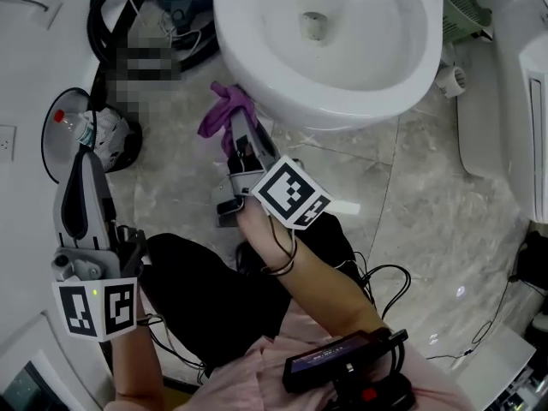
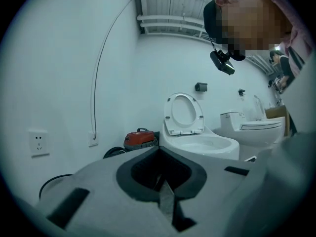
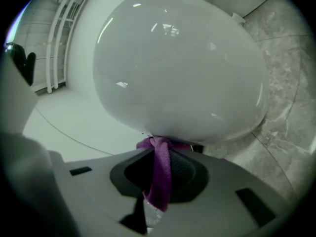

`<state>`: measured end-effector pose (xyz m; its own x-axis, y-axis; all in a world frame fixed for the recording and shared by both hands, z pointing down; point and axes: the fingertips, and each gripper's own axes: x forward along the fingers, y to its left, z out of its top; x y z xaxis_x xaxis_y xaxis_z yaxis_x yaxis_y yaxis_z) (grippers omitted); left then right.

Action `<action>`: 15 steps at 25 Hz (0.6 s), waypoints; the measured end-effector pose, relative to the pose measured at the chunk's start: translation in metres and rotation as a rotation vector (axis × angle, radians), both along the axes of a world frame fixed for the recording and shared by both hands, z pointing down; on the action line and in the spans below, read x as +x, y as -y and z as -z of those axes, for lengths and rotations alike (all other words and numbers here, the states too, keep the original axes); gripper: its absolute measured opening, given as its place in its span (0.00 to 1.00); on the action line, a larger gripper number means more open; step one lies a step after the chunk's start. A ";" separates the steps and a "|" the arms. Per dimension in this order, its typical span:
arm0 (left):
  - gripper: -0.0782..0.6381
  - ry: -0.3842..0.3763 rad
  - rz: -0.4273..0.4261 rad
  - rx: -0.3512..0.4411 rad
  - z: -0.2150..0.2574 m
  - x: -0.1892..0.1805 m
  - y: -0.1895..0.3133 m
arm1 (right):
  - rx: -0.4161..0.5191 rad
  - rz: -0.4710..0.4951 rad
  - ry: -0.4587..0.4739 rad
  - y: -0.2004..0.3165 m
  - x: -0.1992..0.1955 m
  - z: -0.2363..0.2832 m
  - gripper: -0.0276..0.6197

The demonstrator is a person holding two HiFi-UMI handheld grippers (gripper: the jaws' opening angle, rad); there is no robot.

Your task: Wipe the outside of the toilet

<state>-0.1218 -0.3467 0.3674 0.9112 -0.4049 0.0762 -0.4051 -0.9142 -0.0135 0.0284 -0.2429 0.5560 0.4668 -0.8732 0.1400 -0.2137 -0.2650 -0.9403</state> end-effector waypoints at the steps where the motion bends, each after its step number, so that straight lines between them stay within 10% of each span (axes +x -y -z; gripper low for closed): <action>1: 0.12 0.004 -0.005 0.001 -0.001 0.000 -0.002 | 0.002 -0.012 0.000 0.000 0.002 -0.001 0.14; 15: 0.12 -0.008 -0.065 0.012 0.003 0.024 -0.019 | 0.002 -0.009 0.012 -0.018 0.008 -0.008 0.13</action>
<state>-0.0974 -0.3274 0.3641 0.9363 -0.3453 0.0640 -0.3446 -0.9385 -0.0218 0.0361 -0.2252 0.5639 0.4734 -0.8690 0.1442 -0.1999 -0.2654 -0.9432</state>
